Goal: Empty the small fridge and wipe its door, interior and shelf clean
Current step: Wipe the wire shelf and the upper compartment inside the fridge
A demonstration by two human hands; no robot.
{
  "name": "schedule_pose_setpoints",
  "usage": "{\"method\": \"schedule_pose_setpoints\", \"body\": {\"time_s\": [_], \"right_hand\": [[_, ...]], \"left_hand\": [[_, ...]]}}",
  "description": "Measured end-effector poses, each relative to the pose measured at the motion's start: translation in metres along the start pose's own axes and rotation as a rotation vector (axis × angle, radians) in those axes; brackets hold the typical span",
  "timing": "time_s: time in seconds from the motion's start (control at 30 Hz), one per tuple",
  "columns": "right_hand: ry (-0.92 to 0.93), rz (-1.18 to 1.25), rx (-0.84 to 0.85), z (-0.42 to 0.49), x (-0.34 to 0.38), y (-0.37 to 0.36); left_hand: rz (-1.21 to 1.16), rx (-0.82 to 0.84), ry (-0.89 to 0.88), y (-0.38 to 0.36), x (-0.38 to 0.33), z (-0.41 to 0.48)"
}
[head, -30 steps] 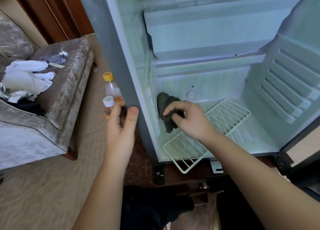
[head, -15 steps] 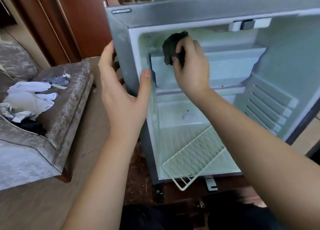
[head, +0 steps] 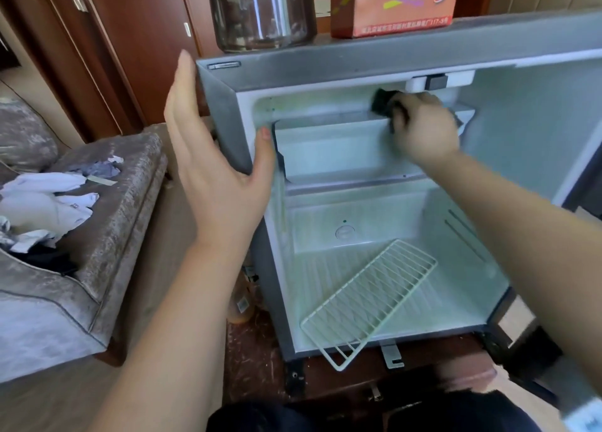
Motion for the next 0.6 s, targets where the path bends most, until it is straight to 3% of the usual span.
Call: {"method": "schedule_pose_setpoints", "body": {"time_s": [0.17, 0.6], "right_hand": [[-0.108, -0.095, 0.082, 0.005, -0.057, 0.034], [-0.425, 0.125, -0.027, 0.022, -0.027, 0.007]], "left_hand": [[0.084, 0.015, -0.123, -0.002, -0.014, 0.025], [0.070, -0.043, -0.094, -0.003, -0.018, 0.023]]}}
Point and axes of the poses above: each hand's wrist, its own z-axis towards the middle knuckle, its own y-axis out of the back of the hand, x = y × z, the point moved 2 cm from there along z, towards the middle knuckle, and after that the axes turned 3 degrees about x, right-handed, at the moved point
